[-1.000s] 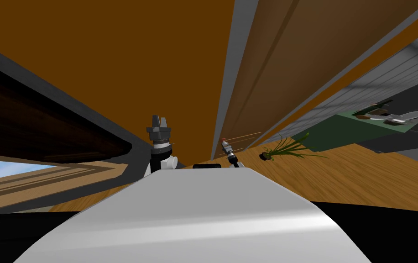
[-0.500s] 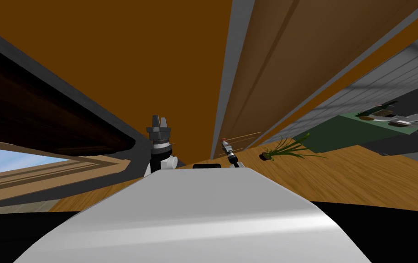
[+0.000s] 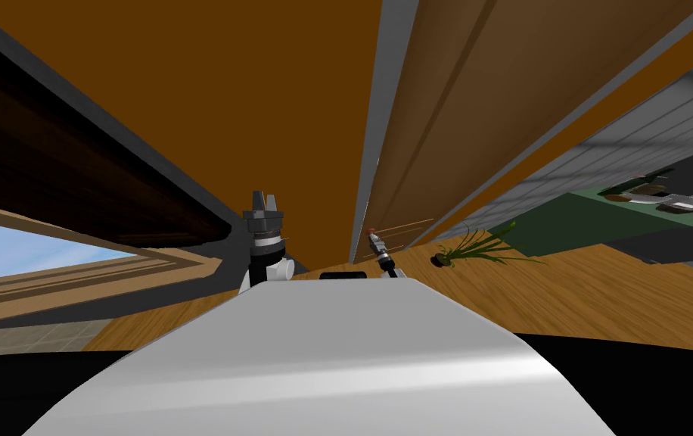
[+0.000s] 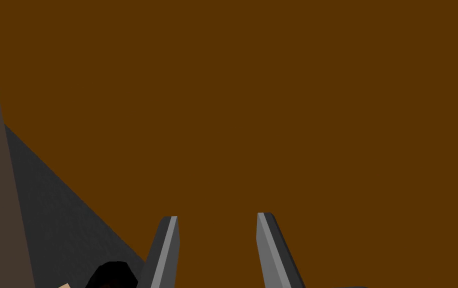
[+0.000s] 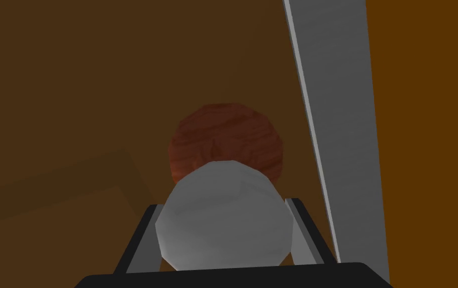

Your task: Pull the door open

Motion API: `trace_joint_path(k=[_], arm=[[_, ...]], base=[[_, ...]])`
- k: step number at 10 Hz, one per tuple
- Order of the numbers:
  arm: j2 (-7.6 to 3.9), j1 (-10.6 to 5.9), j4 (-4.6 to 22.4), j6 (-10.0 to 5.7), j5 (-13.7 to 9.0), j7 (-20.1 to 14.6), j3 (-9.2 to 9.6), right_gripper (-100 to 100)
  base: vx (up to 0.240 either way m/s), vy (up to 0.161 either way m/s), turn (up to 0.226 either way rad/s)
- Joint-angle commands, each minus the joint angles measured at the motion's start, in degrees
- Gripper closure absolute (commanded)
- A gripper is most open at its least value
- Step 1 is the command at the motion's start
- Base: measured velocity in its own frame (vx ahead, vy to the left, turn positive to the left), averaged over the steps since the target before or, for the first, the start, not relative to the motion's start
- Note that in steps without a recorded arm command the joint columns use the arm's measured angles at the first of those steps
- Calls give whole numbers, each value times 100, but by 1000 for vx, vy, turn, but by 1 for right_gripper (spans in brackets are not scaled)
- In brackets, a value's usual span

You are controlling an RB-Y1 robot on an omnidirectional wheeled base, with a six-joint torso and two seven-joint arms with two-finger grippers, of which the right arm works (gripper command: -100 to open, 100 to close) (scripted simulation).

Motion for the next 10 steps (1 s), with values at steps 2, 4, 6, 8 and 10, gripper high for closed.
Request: trace_joint_path(k=[2, 4, 6, 8, 10], arm=[[-13, -14, 24, -3, -100, -329, 33, 100], [-44, -39, 58, -3, -236, -683, 72, 100], [-61, -53, 79, -3, -318, -956, 95, 100], [-79, -68, 99, -3, -400, -1191, 119, 100], [-97, -83, 120, -2, -482, -1418, 142, 100]], base=[[-33, -12, 56], [-36, -12, 70], [-30, -12, 51], [-45, -15, 68], [-32, -10, 41]])
